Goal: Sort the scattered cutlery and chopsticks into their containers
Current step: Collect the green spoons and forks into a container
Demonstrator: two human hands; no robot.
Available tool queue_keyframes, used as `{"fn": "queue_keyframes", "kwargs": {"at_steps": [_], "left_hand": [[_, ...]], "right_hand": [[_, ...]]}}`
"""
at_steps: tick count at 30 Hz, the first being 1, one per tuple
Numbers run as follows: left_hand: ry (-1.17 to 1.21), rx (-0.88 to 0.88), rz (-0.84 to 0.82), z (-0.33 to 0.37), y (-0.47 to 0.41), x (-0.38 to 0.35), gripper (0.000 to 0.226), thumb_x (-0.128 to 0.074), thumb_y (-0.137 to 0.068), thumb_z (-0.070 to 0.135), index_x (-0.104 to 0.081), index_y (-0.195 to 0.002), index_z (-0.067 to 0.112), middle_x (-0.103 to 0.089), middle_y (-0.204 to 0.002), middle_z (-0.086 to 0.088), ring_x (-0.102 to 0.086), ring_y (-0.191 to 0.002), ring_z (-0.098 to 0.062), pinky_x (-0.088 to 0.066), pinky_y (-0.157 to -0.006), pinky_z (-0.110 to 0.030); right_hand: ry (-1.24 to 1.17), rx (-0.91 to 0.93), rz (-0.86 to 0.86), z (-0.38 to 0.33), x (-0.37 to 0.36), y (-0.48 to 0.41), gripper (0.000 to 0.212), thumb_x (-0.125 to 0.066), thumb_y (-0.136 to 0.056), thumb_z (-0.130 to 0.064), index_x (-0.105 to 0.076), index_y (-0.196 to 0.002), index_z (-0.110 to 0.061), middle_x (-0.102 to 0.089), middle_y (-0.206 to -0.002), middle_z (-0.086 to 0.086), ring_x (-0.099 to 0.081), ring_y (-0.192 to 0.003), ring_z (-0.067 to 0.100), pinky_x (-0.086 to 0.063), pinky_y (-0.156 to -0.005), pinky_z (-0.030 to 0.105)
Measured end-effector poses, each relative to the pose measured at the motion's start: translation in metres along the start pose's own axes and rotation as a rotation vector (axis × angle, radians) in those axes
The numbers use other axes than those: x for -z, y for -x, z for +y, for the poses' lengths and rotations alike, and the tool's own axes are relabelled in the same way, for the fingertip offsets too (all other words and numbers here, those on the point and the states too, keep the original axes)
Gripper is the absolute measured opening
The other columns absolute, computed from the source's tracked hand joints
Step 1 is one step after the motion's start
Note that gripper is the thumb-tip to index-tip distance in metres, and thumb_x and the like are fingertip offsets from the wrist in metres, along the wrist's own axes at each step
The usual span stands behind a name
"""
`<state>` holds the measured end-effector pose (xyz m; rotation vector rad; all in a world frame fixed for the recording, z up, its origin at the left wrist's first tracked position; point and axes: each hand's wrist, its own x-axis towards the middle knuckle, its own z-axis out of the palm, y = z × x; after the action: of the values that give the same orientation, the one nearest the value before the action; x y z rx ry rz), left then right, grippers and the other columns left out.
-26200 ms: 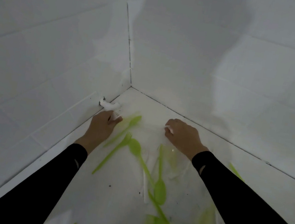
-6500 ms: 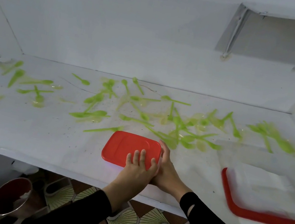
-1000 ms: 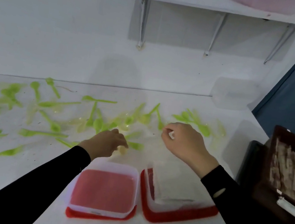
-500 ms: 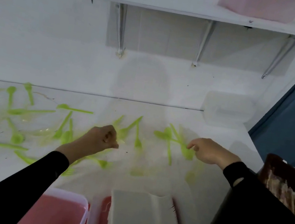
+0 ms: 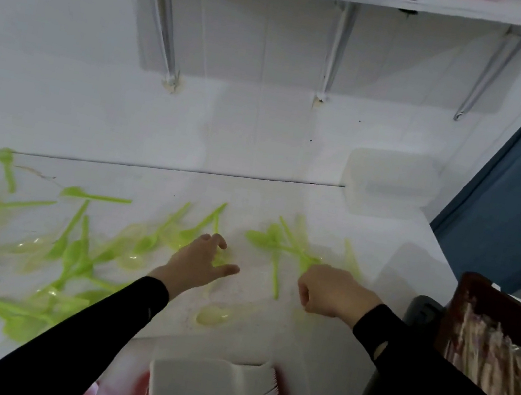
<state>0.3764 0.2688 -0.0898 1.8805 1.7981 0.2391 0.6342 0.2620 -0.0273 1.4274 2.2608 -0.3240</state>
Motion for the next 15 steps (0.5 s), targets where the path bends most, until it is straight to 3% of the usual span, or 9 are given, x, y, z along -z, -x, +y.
{"fn": "queue_keyframes", "kwargs": {"at_steps": [2, 4, 6, 9, 10, 13, 15], "left_hand": [[0.003, -0.053, -0.036, 0.000, -0.003, 0.000, 0.057, -0.074, -0.080, 0.050, -0.050, -0.122, 0.019, -0.045, -0.113, 0.006, -0.052, -0.110, -0.015, -0.044, -0.091, -0.030], [-0.003, -0.067, -0.061, 0.001, -0.006, 0.002, 0.062, -0.081, -0.074, 0.045, -0.050, -0.119, 0.017, -0.043, -0.111, 0.005, -0.050, -0.104, -0.016, -0.044, -0.089, -0.031], [0.000, -0.074, -0.066, 0.003, -0.012, 0.005, 0.059, -0.084, -0.071, 0.038, -0.052, -0.113, 0.012, -0.043, -0.106, 0.002, -0.049, -0.098, -0.019, -0.043, -0.085, -0.029], [-0.015, -0.135, -0.079, 0.005, -0.019, 0.007, 0.032, -0.082, -0.077, 0.027, -0.052, -0.083, 0.019, -0.041, -0.087, 0.005, -0.046, -0.087, -0.020, -0.030, -0.068, -0.020], [-0.005, -0.137, -0.086, 0.005, -0.018, 0.007, 0.034, -0.079, -0.080, 0.026, -0.046, -0.076, 0.022, -0.040, -0.084, 0.007, -0.044, -0.085, -0.020, -0.028, -0.066, -0.020], [0.067, -0.092, -0.025, 0.009, -0.018, 0.010, 0.026, -0.069, -0.090, 0.027, -0.046, -0.084, 0.018, -0.050, -0.087, 0.003, -0.047, -0.083, -0.020, -0.031, -0.063, -0.024], [0.248, -0.045, 0.054, 0.019, -0.018, 0.017, 0.016, -0.058, -0.097, 0.017, -0.044, -0.090, 0.017, -0.060, -0.085, 0.003, -0.055, -0.078, -0.020, -0.040, -0.064, -0.025]], "right_hand": [[-0.086, 0.089, 0.194, -0.007, 0.009, 0.000, 0.016, -0.054, -0.094, -0.024, -0.066, -0.104, -0.020, -0.060, -0.114, 0.002, -0.055, -0.110, 0.024, -0.043, -0.086, 0.032], [-0.348, 0.194, 0.266, -0.022, 0.017, -0.002, 0.014, -0.056, -0.092, -0.026, -0.063, -0.102, -0.019, -0.061, -0.111, -0.001, -0.054, -0.108, 0.019, -0.043, -0.088, 0.031], [-0.509, 0.304, 0.224, -0.046, 0.019, -0.007, 0.014, -0.059, -0.090, -0.023, -0.063, -0.101, -0.016, -0.062, -0.107, -0.001, -0.055, -0.103, 0.018, -0.044, -0.087, 0.032], [-0.388, 0.406, 0.106, -0.073, 0.001, -0.018, 0.016, -0.057, -0.090, -0.020, -0.063, -0.103, -0.013, -0.058, -0.109, 0.002, -0.054, -0.099, 0.020, -0.042, -0.085, 0.030], [-0.339, 0.410, 0.070, -0.076, -0.007, -0.022, 0.015, -0.056, -0.090, -0.019, -0.063, -0.103, -0.013, -0.059, -0.112, 0.005, -0.055, -0.100, 0.022, -0.041, -0.083, 0.030], [-0.343, 0.403, 0.028, -0.076, -0.022, -0.027, 0.010, -0.056, -0.087, -0.014, -0.061, -0.096, -0.015, -0.064, -0.103, 0.005, -0.055, -0.088, 0.020, -0.039, -0.073, 0.027], [-0.452, 0.357, -0.011, -0.070, -0.020, -0.026, 0.018, -0.053, -0.085, -0.008, -0.061, -0.100, -0.015, -0.063, -0.093, 0.000, -0.054, -0.082, 0.017, -0.041, -0.067, 0.024]]}}
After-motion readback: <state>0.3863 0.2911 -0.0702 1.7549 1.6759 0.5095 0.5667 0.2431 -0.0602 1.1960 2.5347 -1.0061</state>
